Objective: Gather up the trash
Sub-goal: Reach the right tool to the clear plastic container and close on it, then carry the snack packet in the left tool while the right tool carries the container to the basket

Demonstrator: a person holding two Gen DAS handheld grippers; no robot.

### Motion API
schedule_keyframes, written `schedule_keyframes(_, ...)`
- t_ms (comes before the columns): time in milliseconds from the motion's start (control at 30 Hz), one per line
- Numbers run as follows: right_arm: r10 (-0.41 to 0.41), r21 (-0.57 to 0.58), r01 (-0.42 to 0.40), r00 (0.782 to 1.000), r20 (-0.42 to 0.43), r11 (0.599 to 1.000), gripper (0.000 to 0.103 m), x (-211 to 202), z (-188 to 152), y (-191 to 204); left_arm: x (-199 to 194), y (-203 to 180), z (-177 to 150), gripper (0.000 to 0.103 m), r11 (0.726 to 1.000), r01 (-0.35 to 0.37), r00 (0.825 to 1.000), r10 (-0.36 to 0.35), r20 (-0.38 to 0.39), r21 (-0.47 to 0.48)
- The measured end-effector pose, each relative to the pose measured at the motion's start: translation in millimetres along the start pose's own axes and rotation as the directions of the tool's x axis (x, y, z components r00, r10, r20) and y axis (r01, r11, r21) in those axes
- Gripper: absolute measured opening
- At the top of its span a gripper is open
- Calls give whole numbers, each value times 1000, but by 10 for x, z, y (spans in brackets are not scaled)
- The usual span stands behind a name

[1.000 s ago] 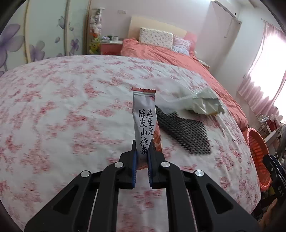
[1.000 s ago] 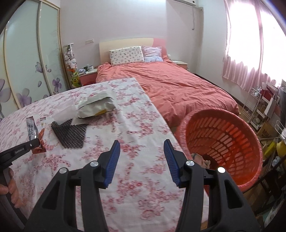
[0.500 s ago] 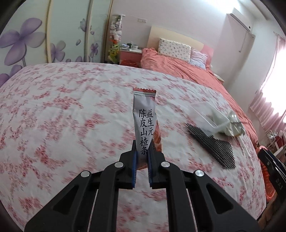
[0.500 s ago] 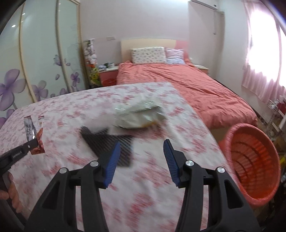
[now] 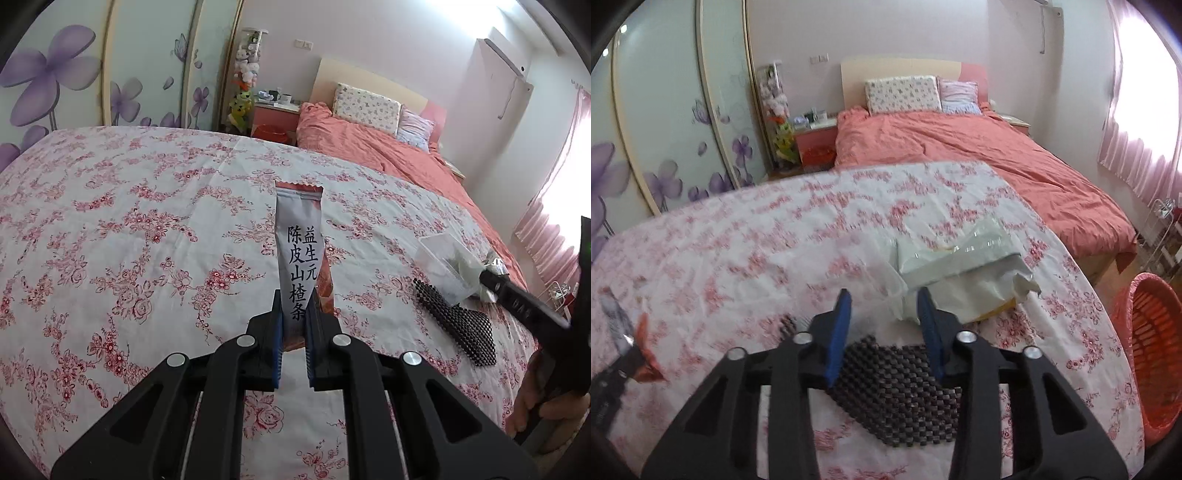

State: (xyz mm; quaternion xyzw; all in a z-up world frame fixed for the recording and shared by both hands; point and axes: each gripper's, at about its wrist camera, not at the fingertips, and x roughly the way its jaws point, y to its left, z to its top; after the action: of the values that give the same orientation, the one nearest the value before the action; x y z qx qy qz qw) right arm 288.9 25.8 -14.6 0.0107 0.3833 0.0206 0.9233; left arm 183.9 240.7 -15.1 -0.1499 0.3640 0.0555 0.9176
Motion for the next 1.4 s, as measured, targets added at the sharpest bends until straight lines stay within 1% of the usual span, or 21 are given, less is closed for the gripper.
schedule_keyframes(67,-1,5,1,1000,-17,1000,22,22,-65,-48,7,4,0,9,1000,3,1000,-3,-1,1)
schedule_keyframes(133,15,23,-14,999,-40,1000,16,43,-127,-110,14,0,-6,9,1000,7,1000,-7,-3,1)
schedule_keyframes(200,36,48,-33,997,-72,998,14,93,-184,-169,19,-15,-12,9,1000,9,1000,-9,-5,5)
schedule_keyframes(267,53,62,-48,995,-82,997,11,121,-219,-205,17,-33,-18,9,1000,11,1000,-11,-7,9)
schedule_keyframes(333,68,71,-62,994,-86,996,1,135,-241,-222,18,-45,-25,9,1000,11,1000,-10,-8,12)
schedule_keyframes(533,107,86,-103,994,-33,991,1,-37,-254,-268,33,-93,-38,9,1000,11,1000,-11,-12,21)
schedule_keyframes(700,117,101,-117,993,4,988,1,-210,-249,-372,28,-151,-50,9,999,19,1000,-19,-13,33)
schedule_keyframes(767,117,100,-117,993,8,988,1,-216,-232,-388,37,-174,-57,9,999,23,1000,-22,-15,37)
schedule_keyframes(800,133,108,-133,991,2,985,2,-203,-229,-410,38,-182,-61,9,999,25,1000,-24,-18,38)
schedule_keyframes(833,140,116,-139,990,-2,983,5,-197,-222,-418,42,-189,-66,9,999,27,999,-26,-20,38)
schedule_keyframes(867,142,126,-141,990,-1,982,6,-196,-217,-435,45,-193,-71,9,999,29,999,-28,-22,40)
schedule_keyframes(900,148,136,-147,989,7,980,13,-201,-204,-438,47,-195,-70,9,999,29,999,-28,-22,41)
schedule_keyframes(933,151,139,-151,988,12,979,24,-205,-191,-431,52,-196,-70,9,999,30,999,-29,-23,43)
schedule_keyframes(967,146,139,-147,989,20,979,26,-210,-170,-409,58,-193,-68,9,999,31,999,-30,-24,44)
schedule_keyframes(1067,143,130,-145,989,24,981,27,-176,-84,-335,72,-190,-60,9,999,29,999,-28,-26,45)
schedule_keyframes(1167,118,123,-120,993,27,985,27,-77,47,-247,75,-190,-50,9,998,29,999,-28,-25,47)
schedule_keyframes(1267,103,119,-101,995,-8,988,26,112,149,-184,71,-197,-48,9,998,31,999,-30,-24,50)
schedule_keyframes(1333,88,95,-83,995,-47,992,25,244,160,-140,76,-197,-43,9,998,33,999,-32,-24,52)
schedule_keyframes(1400,64,70,-59,995,-73,996,20,325,129,-121,90,-206,-38,9,998,33,999,-32,-26,55)
